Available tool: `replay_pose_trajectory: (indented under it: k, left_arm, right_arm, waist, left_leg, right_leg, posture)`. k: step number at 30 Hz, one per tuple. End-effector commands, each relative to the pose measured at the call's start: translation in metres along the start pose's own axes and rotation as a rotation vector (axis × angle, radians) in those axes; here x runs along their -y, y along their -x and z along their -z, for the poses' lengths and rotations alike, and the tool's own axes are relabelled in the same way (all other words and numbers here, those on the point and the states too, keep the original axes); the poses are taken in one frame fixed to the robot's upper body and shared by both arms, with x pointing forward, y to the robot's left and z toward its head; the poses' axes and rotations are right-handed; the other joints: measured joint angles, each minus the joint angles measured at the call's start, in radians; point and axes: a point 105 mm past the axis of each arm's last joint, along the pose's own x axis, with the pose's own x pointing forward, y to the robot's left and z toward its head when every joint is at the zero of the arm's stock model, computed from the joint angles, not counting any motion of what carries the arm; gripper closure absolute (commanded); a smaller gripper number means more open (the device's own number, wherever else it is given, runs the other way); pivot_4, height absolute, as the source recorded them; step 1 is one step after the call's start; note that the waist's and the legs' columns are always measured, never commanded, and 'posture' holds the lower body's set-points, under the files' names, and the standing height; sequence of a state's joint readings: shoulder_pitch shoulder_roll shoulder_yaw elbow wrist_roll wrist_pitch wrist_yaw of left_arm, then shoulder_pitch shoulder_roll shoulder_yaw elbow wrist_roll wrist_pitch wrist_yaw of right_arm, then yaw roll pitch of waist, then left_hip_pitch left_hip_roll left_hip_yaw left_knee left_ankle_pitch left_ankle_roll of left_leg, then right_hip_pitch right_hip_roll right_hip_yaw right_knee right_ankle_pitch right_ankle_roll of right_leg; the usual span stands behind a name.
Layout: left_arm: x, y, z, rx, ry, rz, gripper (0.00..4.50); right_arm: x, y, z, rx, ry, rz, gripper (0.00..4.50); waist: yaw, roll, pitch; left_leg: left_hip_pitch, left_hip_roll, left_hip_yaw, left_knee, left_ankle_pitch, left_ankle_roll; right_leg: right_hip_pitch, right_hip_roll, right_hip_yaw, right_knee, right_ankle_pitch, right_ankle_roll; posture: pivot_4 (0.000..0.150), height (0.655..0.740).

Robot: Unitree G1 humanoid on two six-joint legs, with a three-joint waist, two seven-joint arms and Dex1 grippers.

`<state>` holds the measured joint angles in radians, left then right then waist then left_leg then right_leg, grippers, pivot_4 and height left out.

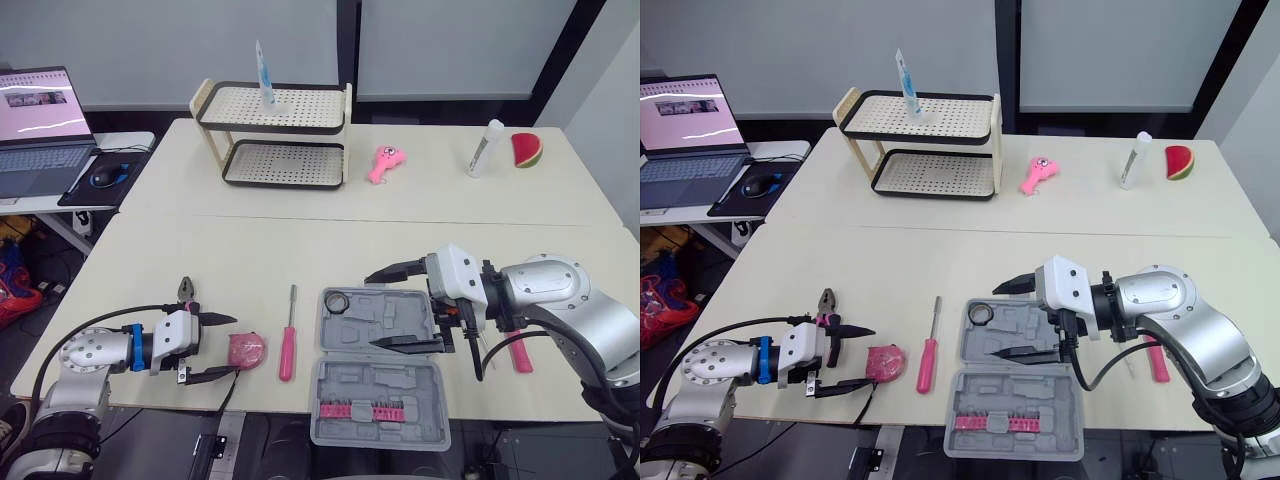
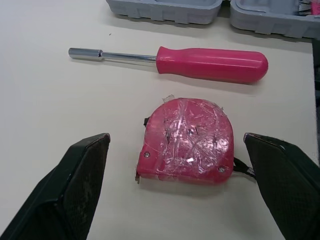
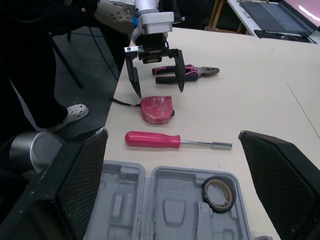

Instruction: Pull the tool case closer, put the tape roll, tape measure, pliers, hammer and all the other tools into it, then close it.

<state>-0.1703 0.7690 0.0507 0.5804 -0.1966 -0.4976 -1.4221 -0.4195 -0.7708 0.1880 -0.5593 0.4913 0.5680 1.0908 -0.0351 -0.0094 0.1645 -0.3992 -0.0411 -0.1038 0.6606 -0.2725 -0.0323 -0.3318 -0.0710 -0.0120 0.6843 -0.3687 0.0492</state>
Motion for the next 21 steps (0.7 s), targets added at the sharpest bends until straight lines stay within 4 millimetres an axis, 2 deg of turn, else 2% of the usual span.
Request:
replay_pose_trajectory:
  k: [1, 14, 19, 21]
  left_arm:
    - [0.0, -0.002, 0.005, -0.016, 0.003, -0.001, 0.03]
    - [0.004, -0.012, 0.02, -0.076, 0.023, 0.029, 0.03]
    - [0.003, -0.012, 0.018, -0.053, 0.034, 0.022, 1.16]
    - [0.002, -0.012, 0.018, -0.048, 0.039, 0.018, 1.25]
  right_arm:
    - [-0.002, 0.002, -0.008, 0.002, 0.045, 0.011, 0.0]
    - [-0.006, 0.002, -0.007, -0.009, 0.038, 0.031, 0.0]
    - [-0.005, 0.001, -0.006, -0.012, 0.037, 0.032, 0.0]
    - [-0.005, 0.001, -0.005, -0.013, 0.037, 0.031, 0.0]
  waist:
    - [-0.001, 0.0, 0.0]
    - [0.001, 0.0, 0.0]
    - [0.001, 0.0, 0.0]
    - [0.001, 0.0, 0.0]
  left_leg:
    - [0.0, 0.0, 0.0, 0.0, 0.0, 0.0]
    - [0.0, 0.0, 0.0, 0.001, 0.0, -0.001]
    - [0.0, 0.0, 0.0, 0.001, 0.0, -0.001]
    - [0.0, 0.0, 0.0, 0.001, 0.0, -0.001]
  right_leg:
    - [-0.001, 0.0, 0.0, 0.001, 0.0, 0.0]
    - [-0.002, 0.0, 0.0, 0.004, 0.0, 0.0]
    - [-0.002, 0.0, 0.0, 0.005, 0.0, 0.0]
    - [-0.002, 0.0, 0.0, 0.005, 0.0, 0.0]
  posture:
    - [0.15, 0.74]
    - [0.15, 0.74]
    - [0.15, 0.74]
    - [0.15, 0.74]
